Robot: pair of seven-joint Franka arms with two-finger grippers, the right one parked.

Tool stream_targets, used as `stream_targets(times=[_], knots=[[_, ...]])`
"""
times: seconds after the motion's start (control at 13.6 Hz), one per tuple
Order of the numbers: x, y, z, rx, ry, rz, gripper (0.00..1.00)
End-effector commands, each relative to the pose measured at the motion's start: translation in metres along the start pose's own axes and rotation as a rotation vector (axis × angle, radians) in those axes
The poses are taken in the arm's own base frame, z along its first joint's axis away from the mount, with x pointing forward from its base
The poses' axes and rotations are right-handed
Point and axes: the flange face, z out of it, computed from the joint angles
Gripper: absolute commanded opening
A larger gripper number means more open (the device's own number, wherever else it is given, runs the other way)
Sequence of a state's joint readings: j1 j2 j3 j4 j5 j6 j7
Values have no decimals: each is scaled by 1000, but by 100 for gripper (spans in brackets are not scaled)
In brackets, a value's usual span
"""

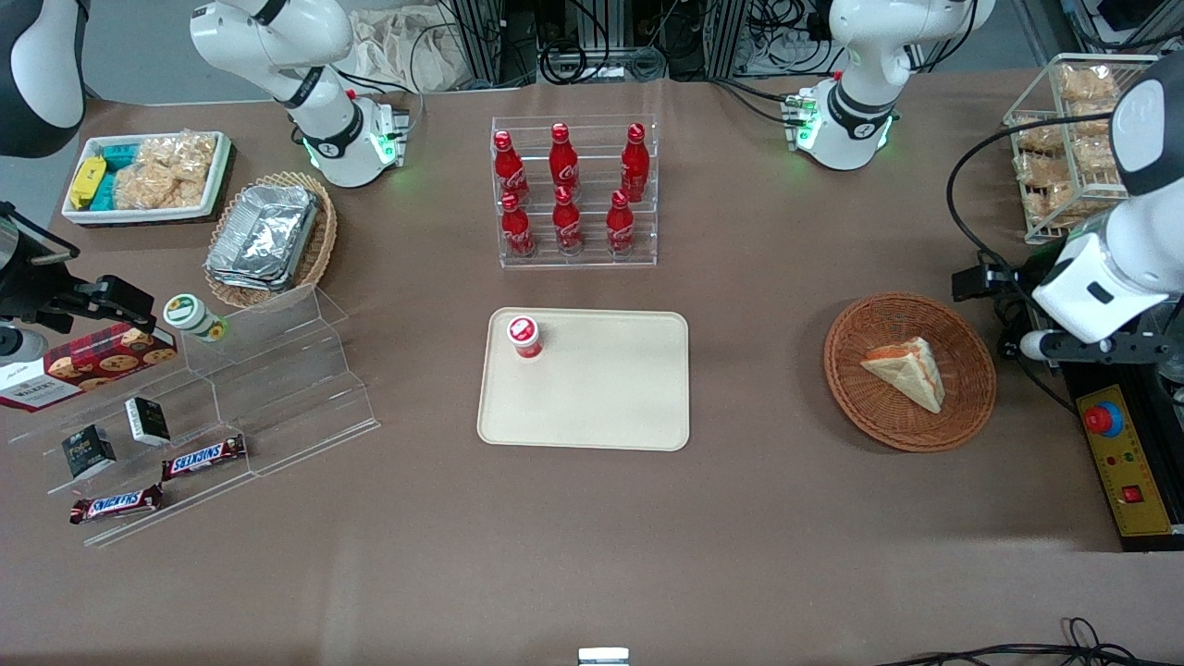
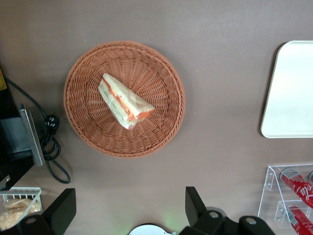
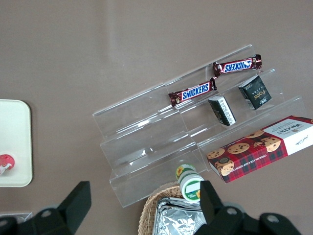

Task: Place sandwich from basket to tray
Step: 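Move the left gripper over the sandwich in the wicker basket and lower it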

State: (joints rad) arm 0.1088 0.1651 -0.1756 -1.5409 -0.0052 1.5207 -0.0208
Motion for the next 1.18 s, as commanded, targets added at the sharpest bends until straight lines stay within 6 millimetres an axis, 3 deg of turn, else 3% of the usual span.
stream_targets(times=[0.0,0.29,0.51,0.74,0.96,1.1], knots=[[2,2,-8,5,-16,4,100],[0,-6,3,18,-50,-20,100],[1,-18,34,30,-98,-410,100],[6,-19,101,47,-18,-576,100],[-1,-25,181,113,107,-723,100],[-5,-26,224,83,177,-771,100]])
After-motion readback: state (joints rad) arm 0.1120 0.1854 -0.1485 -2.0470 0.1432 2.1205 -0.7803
